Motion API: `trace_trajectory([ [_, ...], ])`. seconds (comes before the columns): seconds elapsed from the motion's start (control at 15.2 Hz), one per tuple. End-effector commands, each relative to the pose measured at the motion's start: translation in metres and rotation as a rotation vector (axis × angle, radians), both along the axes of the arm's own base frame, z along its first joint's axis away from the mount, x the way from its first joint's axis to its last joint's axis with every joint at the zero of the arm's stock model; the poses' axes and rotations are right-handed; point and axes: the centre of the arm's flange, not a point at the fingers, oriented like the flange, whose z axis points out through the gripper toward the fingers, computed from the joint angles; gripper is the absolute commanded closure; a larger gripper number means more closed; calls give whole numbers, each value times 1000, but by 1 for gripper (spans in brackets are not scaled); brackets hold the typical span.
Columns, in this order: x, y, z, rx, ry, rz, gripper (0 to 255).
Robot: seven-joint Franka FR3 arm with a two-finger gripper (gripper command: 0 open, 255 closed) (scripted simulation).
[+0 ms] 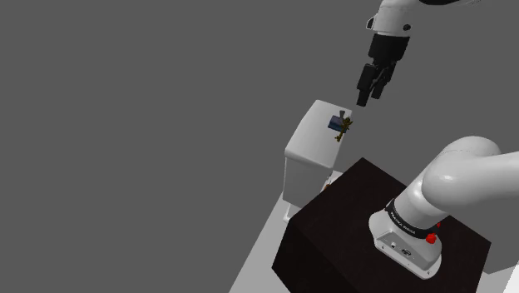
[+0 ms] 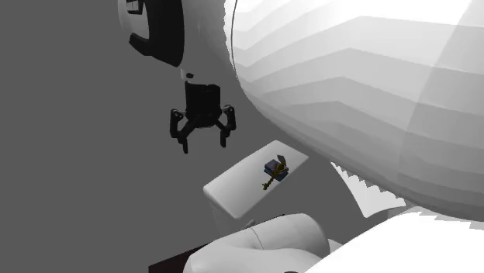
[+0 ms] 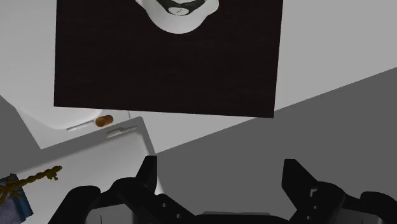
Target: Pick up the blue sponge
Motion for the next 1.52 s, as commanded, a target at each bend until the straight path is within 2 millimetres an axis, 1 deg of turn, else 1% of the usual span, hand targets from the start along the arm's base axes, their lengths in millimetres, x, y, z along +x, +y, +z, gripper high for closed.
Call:
trace_trajectory([
  [0.0, 0, 0, 0, 0, 0, 0, 0],
  [0.73, 34, -100, -93, 14, -97, 45, 0],
  [1.45, 82, -198, -183, 27, -194, 90, 0],
])
